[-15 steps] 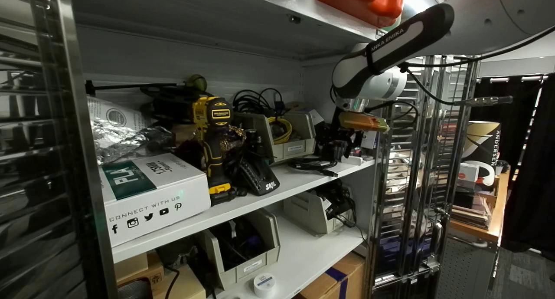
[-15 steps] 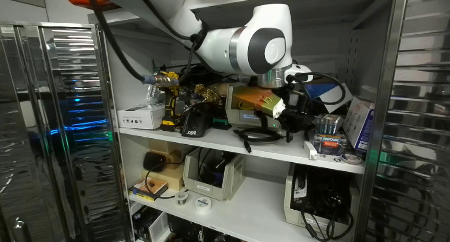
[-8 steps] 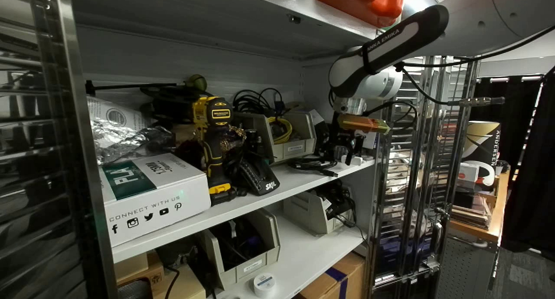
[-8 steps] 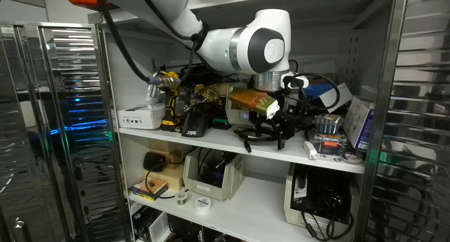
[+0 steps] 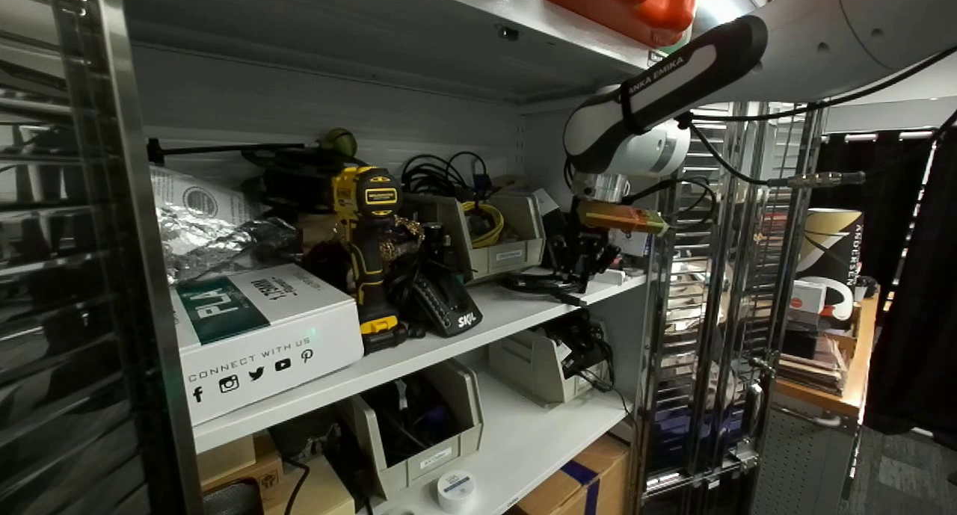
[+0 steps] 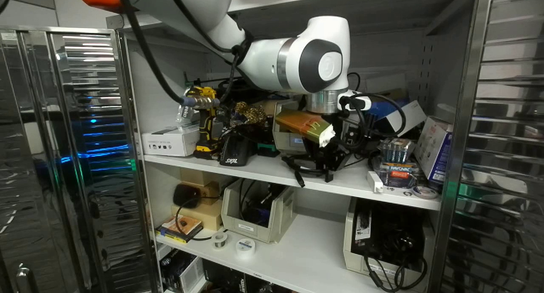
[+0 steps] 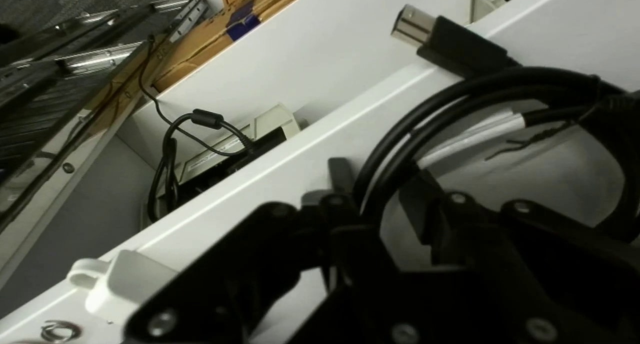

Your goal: Put the black cable inside the tool box on the first shelf

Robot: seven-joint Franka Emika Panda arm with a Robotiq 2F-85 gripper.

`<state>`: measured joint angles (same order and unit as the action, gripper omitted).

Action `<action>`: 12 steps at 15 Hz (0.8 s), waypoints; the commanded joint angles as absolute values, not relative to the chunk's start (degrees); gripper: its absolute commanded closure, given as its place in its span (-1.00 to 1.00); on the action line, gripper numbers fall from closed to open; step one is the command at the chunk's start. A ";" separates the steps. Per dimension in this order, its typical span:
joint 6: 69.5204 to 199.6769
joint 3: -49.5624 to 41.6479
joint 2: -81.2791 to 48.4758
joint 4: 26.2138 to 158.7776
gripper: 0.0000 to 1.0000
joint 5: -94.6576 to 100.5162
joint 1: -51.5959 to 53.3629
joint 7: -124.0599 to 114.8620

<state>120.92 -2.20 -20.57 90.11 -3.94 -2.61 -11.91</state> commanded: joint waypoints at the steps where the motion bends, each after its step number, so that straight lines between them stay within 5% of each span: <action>1: 122.57 -2.35 -20.59 89.65 0.73 -4.35 -1.78 -13.29; 12: 129.14 -2.34 -5.17 103.80 0.71 -0.60 -0.54 -12.75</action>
<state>125.14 -2.32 -13.62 95.62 -1.37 -1.17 -12.82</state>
